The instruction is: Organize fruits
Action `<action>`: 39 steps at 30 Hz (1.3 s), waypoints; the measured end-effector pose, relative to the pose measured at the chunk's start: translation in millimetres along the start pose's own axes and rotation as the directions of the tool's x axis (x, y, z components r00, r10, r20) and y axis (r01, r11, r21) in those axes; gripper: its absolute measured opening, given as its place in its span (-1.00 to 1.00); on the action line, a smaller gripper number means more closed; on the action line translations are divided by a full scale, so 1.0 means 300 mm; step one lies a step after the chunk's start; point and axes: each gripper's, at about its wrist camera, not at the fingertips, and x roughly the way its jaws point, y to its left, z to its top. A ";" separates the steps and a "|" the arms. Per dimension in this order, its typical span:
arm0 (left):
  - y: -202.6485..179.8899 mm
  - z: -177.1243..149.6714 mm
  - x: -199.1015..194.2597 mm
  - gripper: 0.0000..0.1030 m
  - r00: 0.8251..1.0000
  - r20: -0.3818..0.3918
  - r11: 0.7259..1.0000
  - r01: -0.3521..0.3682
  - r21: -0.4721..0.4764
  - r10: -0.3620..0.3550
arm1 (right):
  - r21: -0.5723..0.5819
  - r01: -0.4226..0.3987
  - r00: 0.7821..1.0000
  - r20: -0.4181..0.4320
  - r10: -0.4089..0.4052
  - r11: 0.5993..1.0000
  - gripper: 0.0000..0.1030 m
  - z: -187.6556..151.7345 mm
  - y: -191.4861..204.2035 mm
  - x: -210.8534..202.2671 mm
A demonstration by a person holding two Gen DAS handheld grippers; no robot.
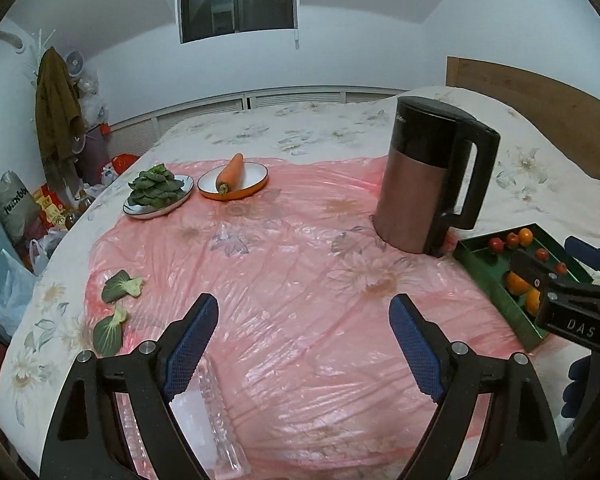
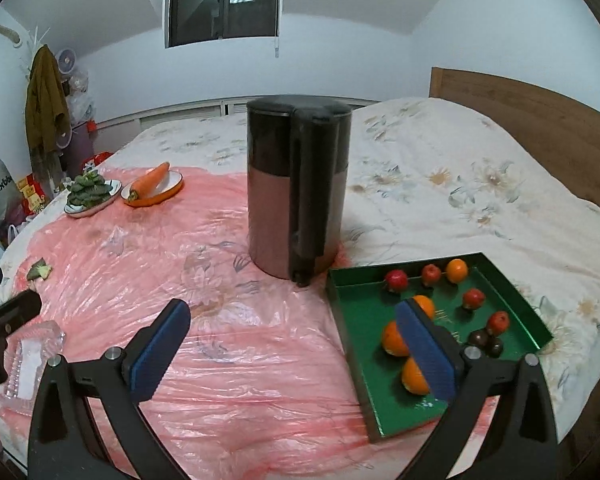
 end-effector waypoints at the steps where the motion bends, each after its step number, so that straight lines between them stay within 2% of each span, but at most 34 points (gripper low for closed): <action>1: -0.002 -0.003 -0.009 0.62 1.000 0.000 1.000 0.002 -0.003 -0.002 | 0.000 0.001 1.000 -0.002 -0.001 1.000 1.00 0.001 -0.002 -0.004; 23: -0.044 -0.035 -0.050 0.62 0.999 -0.021 0.999 0.034 0.029 -0.034 | 0.016 0.049 0.998 -0.044 -0.048 0.999 1.00 -0.037 -0.054 -0.048; 39: -0.050 -0.042 -0.052 0.62 0.999 -0.028 0.999 0.037 0.034 -0.036 | 0.003 0.044 0.998 -0.052 -0.044 0.999 1.00 -0.046 -0.047 -0.037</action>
